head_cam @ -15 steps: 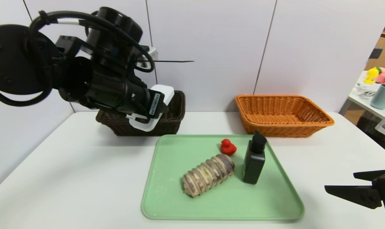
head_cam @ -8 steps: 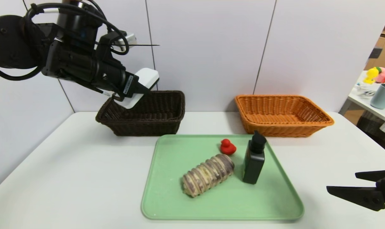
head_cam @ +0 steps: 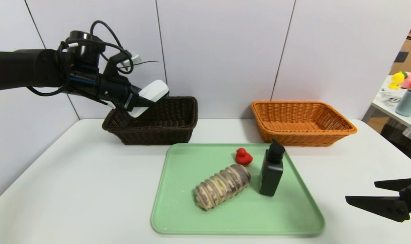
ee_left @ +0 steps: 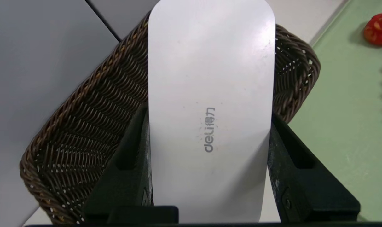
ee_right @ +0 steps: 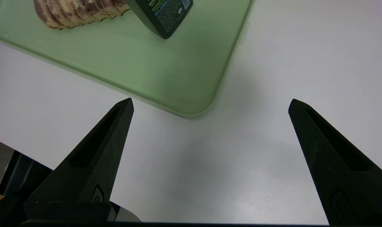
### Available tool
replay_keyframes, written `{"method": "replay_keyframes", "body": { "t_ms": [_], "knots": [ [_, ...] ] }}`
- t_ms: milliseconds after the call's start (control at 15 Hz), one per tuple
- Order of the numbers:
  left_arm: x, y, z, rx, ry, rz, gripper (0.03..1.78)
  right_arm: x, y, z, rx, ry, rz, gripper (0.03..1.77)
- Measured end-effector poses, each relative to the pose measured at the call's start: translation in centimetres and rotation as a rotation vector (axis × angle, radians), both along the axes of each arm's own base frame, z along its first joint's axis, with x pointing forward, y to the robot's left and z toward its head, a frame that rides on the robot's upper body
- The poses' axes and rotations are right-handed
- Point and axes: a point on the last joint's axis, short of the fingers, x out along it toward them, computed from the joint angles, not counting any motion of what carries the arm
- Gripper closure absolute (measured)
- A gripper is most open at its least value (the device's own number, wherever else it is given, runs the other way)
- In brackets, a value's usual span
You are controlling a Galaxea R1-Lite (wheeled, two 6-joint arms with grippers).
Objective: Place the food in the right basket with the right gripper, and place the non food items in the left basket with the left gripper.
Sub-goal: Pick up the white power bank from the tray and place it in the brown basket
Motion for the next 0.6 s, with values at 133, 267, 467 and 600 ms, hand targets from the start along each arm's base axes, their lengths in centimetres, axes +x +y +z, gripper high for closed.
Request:
{"method": "replay_keyframes", "body": {
  "t_ms": [133, 267, 467, 600],
  "knots": [
    [1.3, 0.5, -1.2, 0.032, -0.036, -0.023, 0.81, 0.1, 0.0, 0.0, 0.0, 0.005, 0.001, 0.1],
    [2.4, 1.1, -2.1, 0.085, -0.095, -0.042, 0.81, 0.1, 0.0, -0.1, -0.001, 0.01, 0.0, 0.1],
    [3.8, 1.8, -3.2, 0.181, -0.172, -0.082, 0.81, 0.4, 0.1, -0.2, -0.003, 0.019, 0.002, 0.1],
    [4.7, 1.8, -3.6, 0.218, -0.209, -0.099, 0.81, 0.6, 0.1, -0.4, -0.005, 0.029, 0.003, 0.1]
  ]
}}
